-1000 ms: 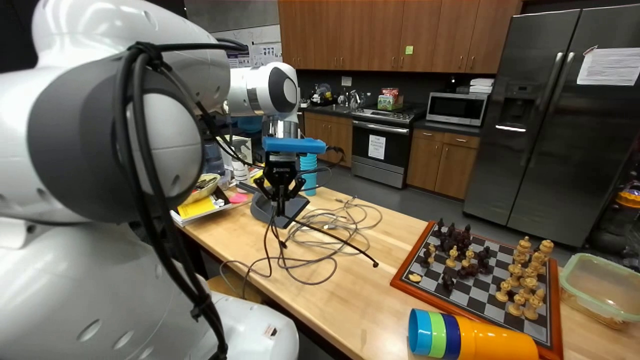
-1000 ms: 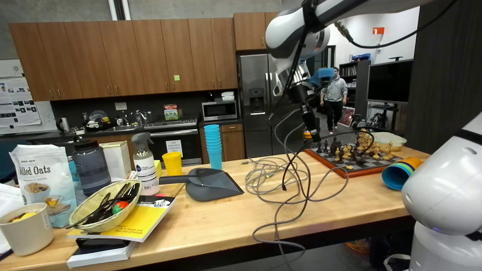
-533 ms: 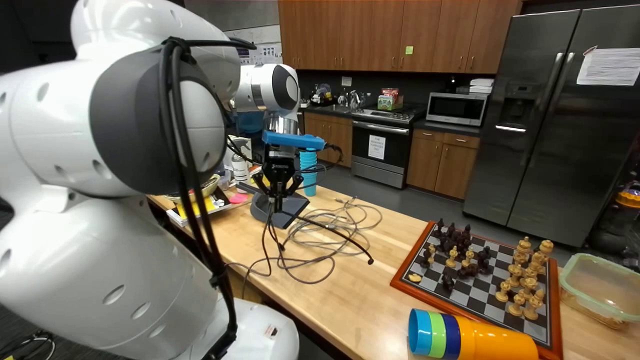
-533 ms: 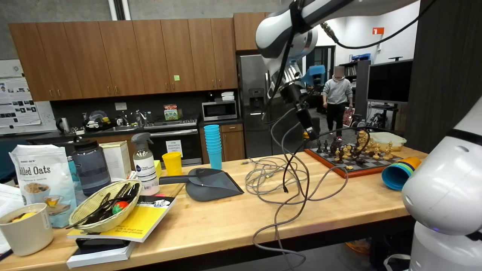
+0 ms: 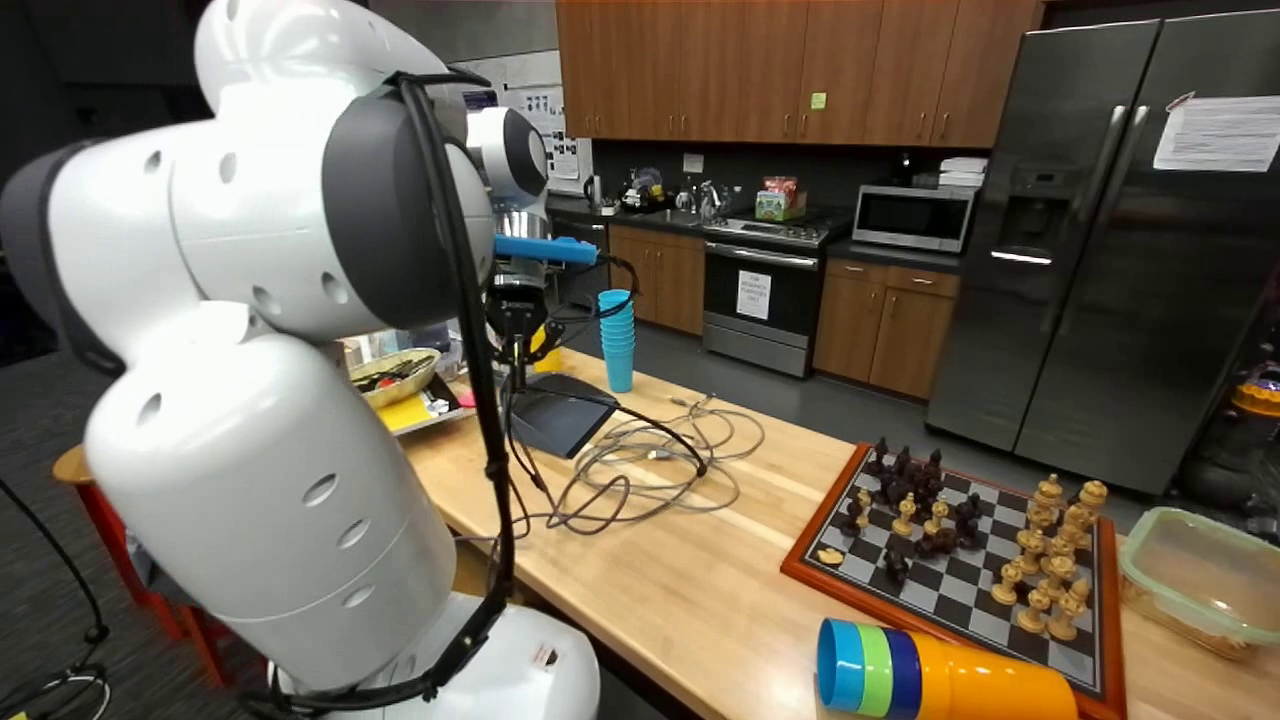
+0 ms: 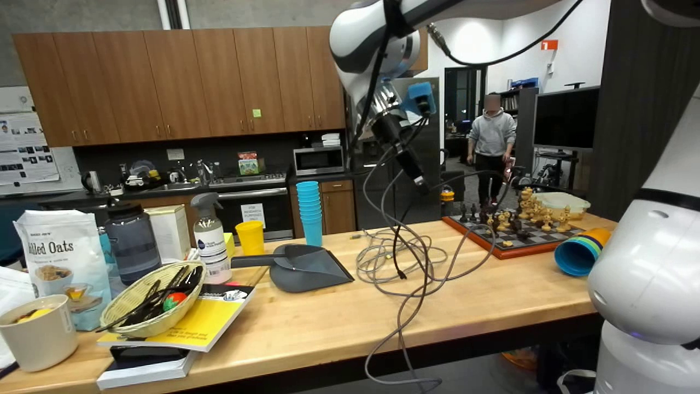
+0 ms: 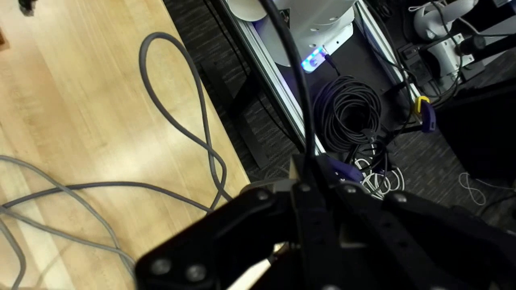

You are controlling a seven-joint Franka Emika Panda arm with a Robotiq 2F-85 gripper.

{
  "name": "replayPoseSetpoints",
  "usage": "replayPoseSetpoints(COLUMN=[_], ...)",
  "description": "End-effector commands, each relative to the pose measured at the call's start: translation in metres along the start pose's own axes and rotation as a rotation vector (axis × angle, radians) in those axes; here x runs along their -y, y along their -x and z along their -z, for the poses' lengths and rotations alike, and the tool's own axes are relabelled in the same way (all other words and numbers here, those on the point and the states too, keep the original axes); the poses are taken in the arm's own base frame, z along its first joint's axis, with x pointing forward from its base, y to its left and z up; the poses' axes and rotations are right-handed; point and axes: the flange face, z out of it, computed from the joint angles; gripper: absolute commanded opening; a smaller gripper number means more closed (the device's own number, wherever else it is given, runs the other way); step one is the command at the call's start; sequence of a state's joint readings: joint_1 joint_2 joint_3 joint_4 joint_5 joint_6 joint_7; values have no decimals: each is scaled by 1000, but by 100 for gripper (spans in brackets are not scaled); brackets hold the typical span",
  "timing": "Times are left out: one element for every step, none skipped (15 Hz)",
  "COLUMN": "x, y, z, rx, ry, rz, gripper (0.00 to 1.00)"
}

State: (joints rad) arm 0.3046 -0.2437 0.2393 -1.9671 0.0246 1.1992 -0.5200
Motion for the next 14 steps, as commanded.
replayPoseSetpoints(x=[27,34,41,46,49,52,52,53,51,49,47,45,43,41], y=[-37,-49,-60,-72,-83,-92,-101,-108,-115,-121,-126,-130,-134,-136], z=[28,34,40,47,54,61,68,73,78,82,86,90,94,99], rx=[33,35,34,27,12,0,-9,-16,-21,-27,-35,-44,-56,-73], ry=[17,31,45,64,89,116,136,156,169,184,193,202,210,217], rz=[8,16,22,23,16,10,4,-3,-13,-23,-33,-44,-57,-74], gripper=[2,2,2,2,2,2,2,2,2,2,2,2,2,2])
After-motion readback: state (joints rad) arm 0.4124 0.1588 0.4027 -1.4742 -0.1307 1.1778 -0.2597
